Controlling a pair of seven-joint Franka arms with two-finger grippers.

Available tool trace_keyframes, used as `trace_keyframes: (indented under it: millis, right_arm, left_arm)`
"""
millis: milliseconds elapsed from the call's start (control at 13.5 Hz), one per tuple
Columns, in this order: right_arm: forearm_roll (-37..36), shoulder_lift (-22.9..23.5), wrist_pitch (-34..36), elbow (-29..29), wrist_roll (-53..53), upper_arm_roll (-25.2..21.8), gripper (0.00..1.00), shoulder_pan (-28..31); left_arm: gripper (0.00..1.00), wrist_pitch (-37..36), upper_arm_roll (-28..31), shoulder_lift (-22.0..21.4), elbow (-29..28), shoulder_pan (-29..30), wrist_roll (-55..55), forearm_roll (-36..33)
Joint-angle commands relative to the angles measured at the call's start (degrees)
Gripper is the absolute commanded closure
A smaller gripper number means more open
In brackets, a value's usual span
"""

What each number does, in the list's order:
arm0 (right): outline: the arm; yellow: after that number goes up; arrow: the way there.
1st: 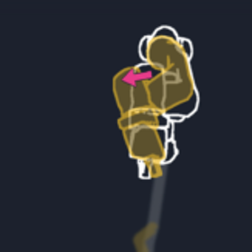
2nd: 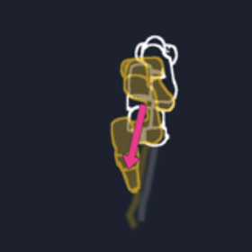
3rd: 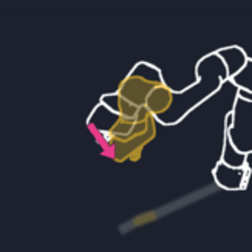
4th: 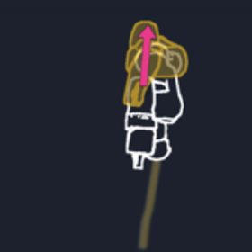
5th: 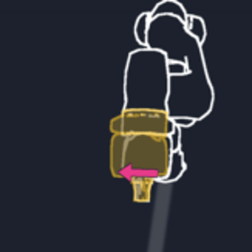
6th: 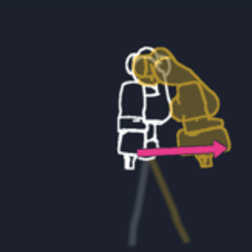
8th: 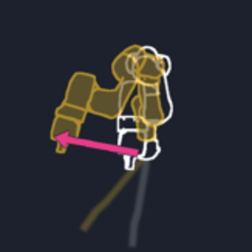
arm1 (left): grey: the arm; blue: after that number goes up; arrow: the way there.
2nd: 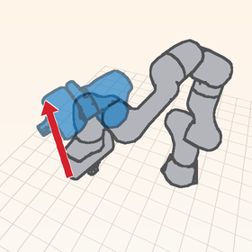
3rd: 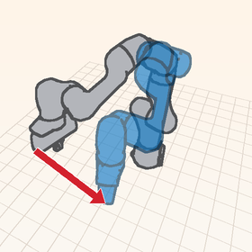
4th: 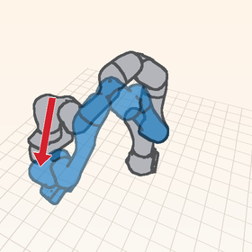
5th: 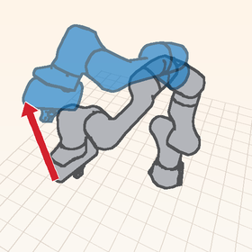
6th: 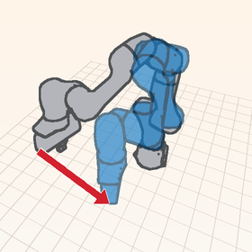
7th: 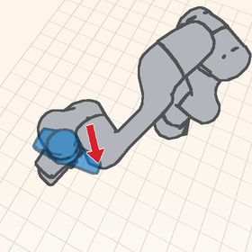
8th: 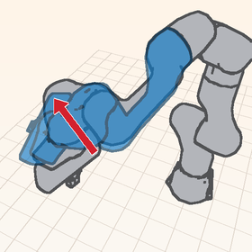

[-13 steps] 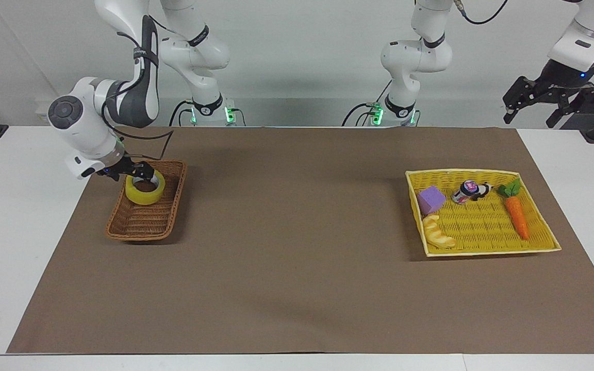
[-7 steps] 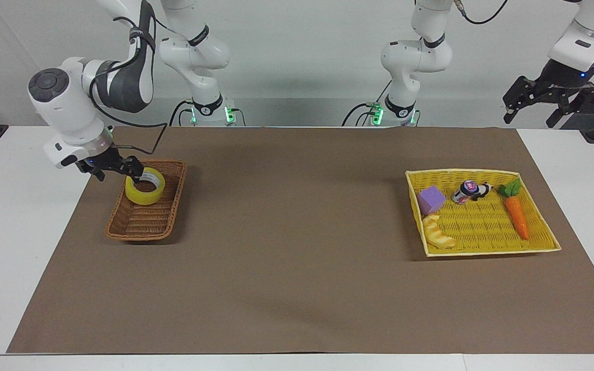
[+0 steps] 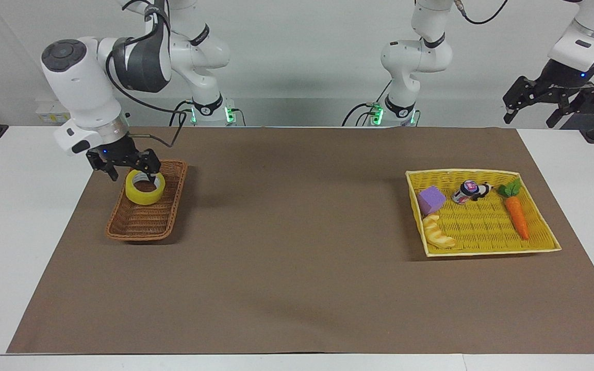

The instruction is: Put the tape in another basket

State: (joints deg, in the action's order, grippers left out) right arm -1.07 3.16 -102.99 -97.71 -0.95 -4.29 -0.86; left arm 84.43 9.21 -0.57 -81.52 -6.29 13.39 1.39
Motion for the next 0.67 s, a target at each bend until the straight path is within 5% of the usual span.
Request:
trace_keyframes:
  millis: [0,594]
  right_arm:
    - [2.6,0.4,7.6,8.3,-2.3,0.4,0.00,1.1]
    - [2.1,-6.2,18.1,10.1,-2.4,1.0,0.00,0.9]
  left_arm:
    - [0.00,-0.6,-0.2,-1.1,-0.9,-0.1,-0.4,-1.3]
    - [0.00,-0.5,-0.2,-1.1,-0.9,-0.1,-0.4,-1.3]
